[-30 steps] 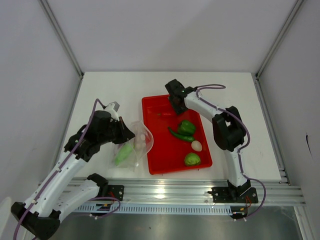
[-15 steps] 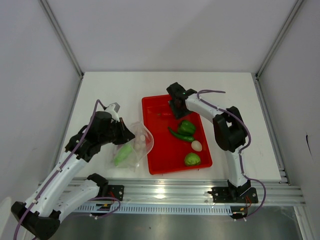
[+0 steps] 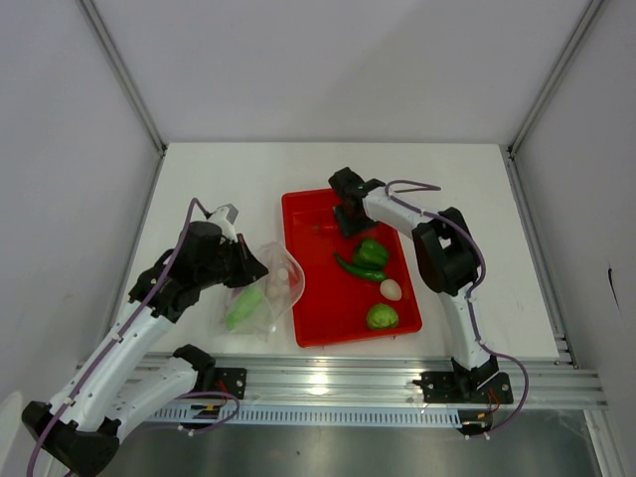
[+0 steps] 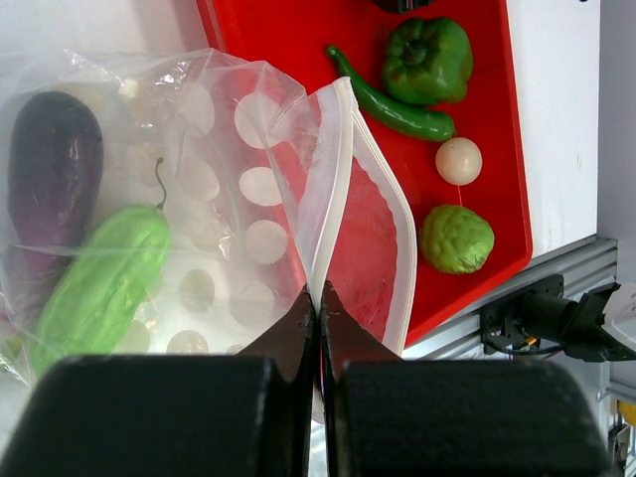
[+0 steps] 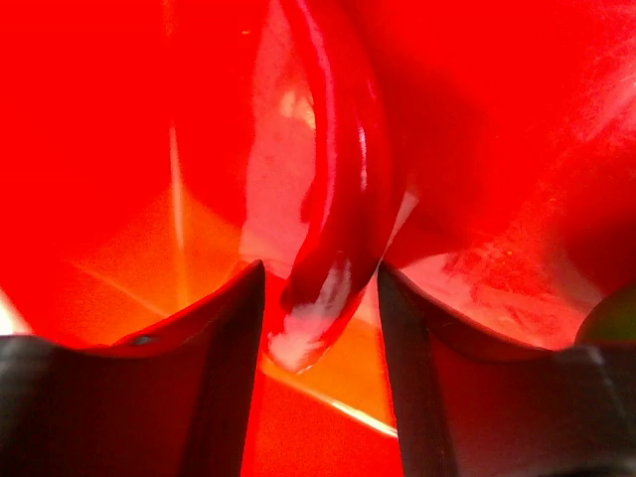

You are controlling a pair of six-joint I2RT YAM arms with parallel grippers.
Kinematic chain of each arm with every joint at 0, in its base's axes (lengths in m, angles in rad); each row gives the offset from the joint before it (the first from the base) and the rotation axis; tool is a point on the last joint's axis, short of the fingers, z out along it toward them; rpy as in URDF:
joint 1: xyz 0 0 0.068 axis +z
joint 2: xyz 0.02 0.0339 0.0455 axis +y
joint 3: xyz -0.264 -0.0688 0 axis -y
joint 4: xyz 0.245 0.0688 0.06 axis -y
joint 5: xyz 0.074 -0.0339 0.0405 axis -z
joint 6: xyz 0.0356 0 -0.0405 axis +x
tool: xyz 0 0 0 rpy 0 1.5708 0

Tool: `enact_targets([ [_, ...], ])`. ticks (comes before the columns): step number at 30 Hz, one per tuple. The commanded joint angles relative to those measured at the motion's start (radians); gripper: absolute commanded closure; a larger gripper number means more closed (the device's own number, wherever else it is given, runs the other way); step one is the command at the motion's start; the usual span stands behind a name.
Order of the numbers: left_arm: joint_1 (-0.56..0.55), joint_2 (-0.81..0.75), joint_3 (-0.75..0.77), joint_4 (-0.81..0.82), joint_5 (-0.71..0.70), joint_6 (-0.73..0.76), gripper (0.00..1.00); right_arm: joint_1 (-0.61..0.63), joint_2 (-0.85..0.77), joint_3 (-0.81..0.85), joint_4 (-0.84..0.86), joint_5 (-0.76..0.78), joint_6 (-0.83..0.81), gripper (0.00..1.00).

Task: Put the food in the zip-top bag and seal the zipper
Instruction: Pick up the fake vegetable from the bin.

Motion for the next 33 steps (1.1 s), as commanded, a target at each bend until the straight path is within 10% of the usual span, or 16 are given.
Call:
enact_targets([
  [1,0.006,-0.011,0.003,0.007,-0.004,0.004,1.00,0.002,0.039,0.015,-0.024,0.006,0.030,0.59],
  [14,0.009,0.003,0.015,0.010,-0.004,0.015,0.99,0.034,-0.157,-0.016,0.061,0.086,-0.287,0.87],
  [19,0.013,0.006,0.024,0.010,-0.015,0.027,0.99,0.052,-0.488,-0.323,0.280,0.086,-0.587,0.86],
  [25,0.015,0.037,0.016,0.039,0.008,0.015,0.99,0.062,-0.829,-0.651,0.565,-0.168,-0.922,0.85],
  [33,0.015,0.050,0.024,0.043,0.010,0.018,0.99,0.178,-1.017,-0.708,0.471,-0.486,-1.103,0.84],
])
